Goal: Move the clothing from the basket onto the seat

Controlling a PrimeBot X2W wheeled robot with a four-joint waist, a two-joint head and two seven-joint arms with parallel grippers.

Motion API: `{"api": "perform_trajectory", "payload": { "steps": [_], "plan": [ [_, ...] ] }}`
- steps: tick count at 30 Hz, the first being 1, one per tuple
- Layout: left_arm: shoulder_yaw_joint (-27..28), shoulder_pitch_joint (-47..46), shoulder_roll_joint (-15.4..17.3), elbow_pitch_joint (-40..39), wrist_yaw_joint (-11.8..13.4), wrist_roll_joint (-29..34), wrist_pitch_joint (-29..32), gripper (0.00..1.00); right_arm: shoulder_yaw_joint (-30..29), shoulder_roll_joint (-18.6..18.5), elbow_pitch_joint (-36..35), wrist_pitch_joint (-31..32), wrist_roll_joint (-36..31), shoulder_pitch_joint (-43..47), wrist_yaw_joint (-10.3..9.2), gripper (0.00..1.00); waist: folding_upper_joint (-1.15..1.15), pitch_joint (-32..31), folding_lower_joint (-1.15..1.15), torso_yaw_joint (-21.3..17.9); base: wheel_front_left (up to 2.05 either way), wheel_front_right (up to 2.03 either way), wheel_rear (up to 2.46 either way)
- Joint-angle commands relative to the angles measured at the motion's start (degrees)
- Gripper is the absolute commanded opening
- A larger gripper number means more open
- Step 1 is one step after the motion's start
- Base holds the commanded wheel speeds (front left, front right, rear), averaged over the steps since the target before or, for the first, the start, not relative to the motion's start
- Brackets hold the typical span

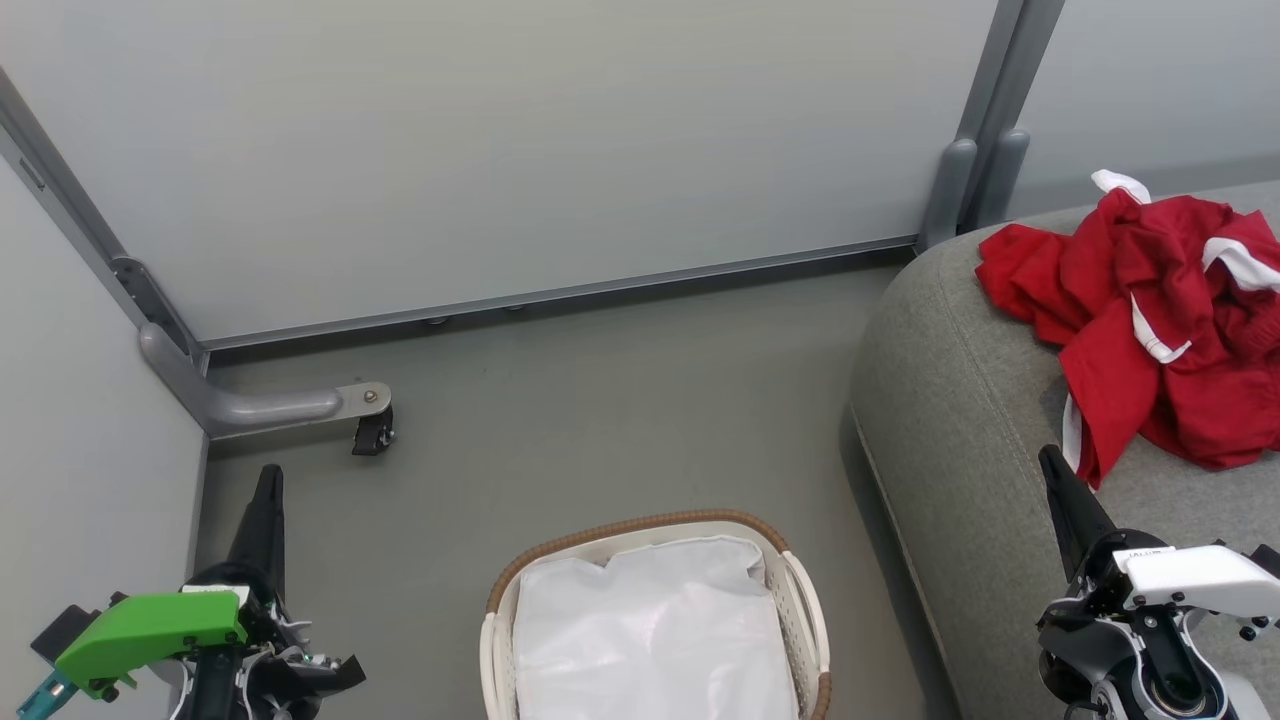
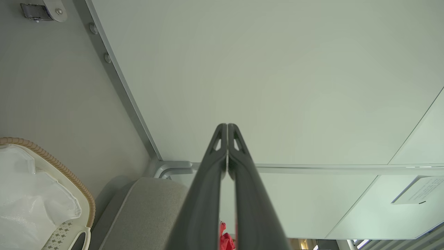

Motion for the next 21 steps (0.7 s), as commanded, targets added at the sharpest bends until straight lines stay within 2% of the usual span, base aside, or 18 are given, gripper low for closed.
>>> {"api": "perform_trajectory", "payload": {
  "steps": [1, 21],
  "plan": [
    [0.2, -0.5, 0.3, -0.1, -0.2, -0.2, 0.1, 0.00, -0.1, -0.3, -0.2, 0.2, 0.2, 0.2, 0.02, 0.00, 0.00, 0.0, 0.00, 0.0, 0.00, 0.00, 0.00],
    [0.3, -0.5, 0.2, -0.1, -0.2, 0.0, 0.1, 0.00, -0.1, -0.3, -0.2, 0.2, 0.2, 0.2, 0.02, 0.00, 0.00, 0.0, 0.00, 0.0, 0.00, 0.00, 0.00]
  ]
}}
